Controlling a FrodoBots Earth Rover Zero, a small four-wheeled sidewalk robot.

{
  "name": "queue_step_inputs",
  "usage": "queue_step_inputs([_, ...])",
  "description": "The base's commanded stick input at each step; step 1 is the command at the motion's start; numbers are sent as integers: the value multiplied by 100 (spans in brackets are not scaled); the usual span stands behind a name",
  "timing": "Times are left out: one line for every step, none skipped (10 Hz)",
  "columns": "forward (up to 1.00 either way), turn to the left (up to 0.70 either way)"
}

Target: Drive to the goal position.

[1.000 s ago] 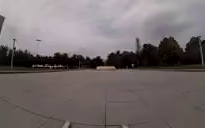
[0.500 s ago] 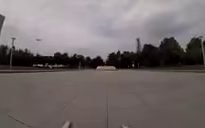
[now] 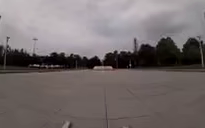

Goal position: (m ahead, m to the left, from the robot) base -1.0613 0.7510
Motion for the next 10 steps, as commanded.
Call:
queue_step_inputs([70,0])
queue_step_inputs([70,0])
queue_step_inputs([70,0])
queue_step_inputs([70,0])
queue_step_inputs([70,0])
queue_step_inputs([70,0])
queue_step_inputs([70,0])
queue_step_inputs([70,0])
queue_step_inputs([70,0])
queue_step_inputs([70,0])
